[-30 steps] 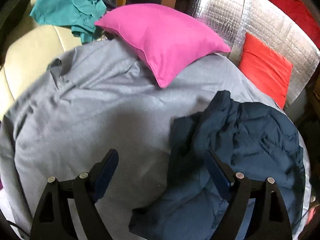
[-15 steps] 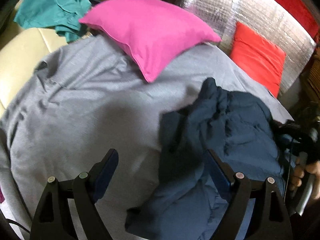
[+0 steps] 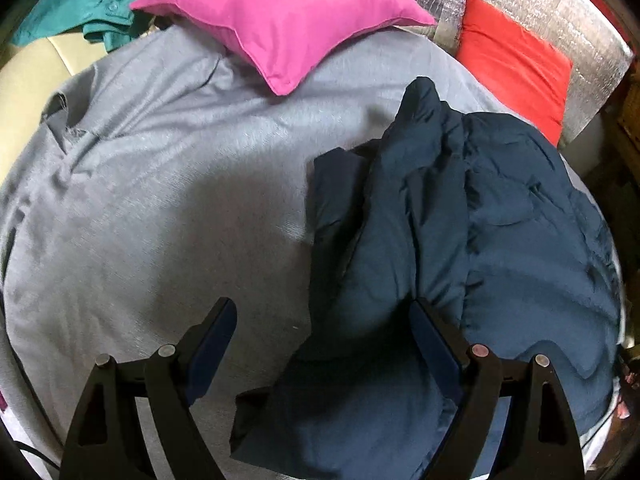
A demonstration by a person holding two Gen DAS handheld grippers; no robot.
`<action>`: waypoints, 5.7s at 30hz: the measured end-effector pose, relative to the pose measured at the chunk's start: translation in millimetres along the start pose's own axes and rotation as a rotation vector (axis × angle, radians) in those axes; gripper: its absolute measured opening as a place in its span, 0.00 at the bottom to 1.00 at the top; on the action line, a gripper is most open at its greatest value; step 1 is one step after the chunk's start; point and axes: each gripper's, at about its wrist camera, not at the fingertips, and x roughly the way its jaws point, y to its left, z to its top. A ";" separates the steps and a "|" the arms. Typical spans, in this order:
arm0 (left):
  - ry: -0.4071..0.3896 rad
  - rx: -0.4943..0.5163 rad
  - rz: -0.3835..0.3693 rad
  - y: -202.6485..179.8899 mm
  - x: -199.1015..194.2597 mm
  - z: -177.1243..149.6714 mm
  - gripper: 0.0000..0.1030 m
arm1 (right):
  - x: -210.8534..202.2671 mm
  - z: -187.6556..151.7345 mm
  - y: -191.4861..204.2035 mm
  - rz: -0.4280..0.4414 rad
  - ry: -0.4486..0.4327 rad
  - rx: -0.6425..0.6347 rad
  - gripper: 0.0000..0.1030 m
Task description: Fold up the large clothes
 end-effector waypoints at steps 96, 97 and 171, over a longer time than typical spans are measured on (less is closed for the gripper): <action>0.002 -0.079 -0.254 -16.1 55.5 52.1 0.33 | 63.7 74.5 -37.2 0.014 -0.036 0.095 0.19; 0.008 -0.090 -0.259 -14.1 55.1 52.3 0.34 | 70.0 72.5 -43.2 0.019 -0.009 0.123 0.21; -0.238 0.210 -0.085 -18.2 -112.3 -138.5 0.79 | -87.9 -90.8 -61.1 0.335 0.065 0.084 0.72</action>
